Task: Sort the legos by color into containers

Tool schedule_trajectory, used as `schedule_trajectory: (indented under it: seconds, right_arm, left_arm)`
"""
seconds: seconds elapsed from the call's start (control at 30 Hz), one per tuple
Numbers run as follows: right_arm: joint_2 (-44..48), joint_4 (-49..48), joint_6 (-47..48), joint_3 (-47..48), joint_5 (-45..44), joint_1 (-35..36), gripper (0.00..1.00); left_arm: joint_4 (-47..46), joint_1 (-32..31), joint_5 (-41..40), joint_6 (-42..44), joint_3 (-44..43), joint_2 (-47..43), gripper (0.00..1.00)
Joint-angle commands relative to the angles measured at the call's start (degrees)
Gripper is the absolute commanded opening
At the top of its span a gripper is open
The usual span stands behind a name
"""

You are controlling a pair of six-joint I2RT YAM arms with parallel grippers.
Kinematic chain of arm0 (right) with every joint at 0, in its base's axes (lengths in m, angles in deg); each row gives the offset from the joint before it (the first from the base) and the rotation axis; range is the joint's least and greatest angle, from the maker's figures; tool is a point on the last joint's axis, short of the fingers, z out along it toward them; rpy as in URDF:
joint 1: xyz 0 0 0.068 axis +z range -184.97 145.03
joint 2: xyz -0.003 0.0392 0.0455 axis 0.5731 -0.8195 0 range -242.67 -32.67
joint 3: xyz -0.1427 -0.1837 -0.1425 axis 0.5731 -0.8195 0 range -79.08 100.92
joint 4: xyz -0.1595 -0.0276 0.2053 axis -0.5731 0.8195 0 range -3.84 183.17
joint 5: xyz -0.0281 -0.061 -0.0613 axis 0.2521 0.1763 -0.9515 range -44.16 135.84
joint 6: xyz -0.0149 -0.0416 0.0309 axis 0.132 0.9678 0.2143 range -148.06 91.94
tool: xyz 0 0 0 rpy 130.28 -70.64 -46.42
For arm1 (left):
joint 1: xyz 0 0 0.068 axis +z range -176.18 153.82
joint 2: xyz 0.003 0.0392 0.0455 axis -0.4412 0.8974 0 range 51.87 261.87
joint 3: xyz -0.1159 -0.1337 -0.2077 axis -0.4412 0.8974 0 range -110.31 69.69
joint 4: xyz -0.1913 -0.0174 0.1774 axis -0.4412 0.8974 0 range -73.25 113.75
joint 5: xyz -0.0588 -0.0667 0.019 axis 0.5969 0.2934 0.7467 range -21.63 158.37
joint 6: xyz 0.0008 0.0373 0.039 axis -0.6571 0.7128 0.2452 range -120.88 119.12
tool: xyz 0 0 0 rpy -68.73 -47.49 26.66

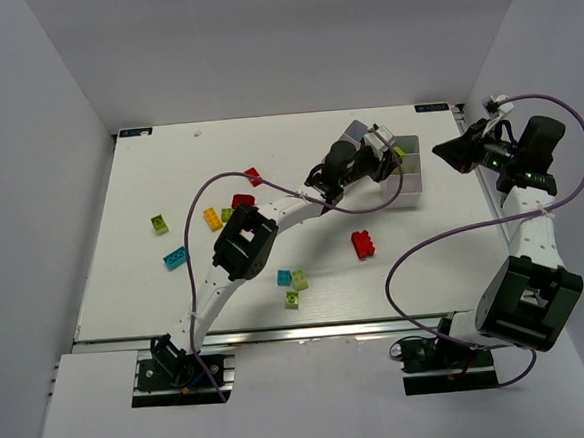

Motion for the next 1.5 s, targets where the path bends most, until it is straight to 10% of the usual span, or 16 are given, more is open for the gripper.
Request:
schedule_trajectory:
  seconds: [0.0,0.57,0.73,0.9,0.97,1.1,1.47]
  right_arm:
    - [1.9,-2.2,-0.4,-0.3,1.8,-0.3,0.14]
    - [2.8,0.6,2.1,0.2,3.4,-0.5,0.20]
    - [1.5,12.7,17.7,3.5,13.0,-0.2,0.42]
    - [-2.7,49.1,63.0,10.1,14.3,5.6,0.67]
    - [-4.0,58.1,74.7,11.7,7.8,9.5,0.69]
    - [-3.6,56.5,79.5,5.8,0.2,21.7,0.79]
    - [1.9,15.0,50.0,-15.8,-25.6,58.0,0.77]
  left_arm:
    - [1.5,-0.9,-3.0,1.1,-3.1,-0.8,0.43]
    - [3.3,-1.7,-7.2,0.0,-5.3,-2.0,0.59]
    - [1.3,-1.2,-11.9,-3.2,6.9,-13.7,0.36]
    - [3.5,1.6,-15.2,-11.9,23.6,-28.9,0.00]
    - [8.9,3.1,-15.7,-16.5,30.9,-36.6,0.07]
    - [23.0,8.5,-15.9,-27.1,39.9,-47.7,0.59]
    - [37.1,12.8,-25.3,-36.3,70.2,-79.8,0.76]
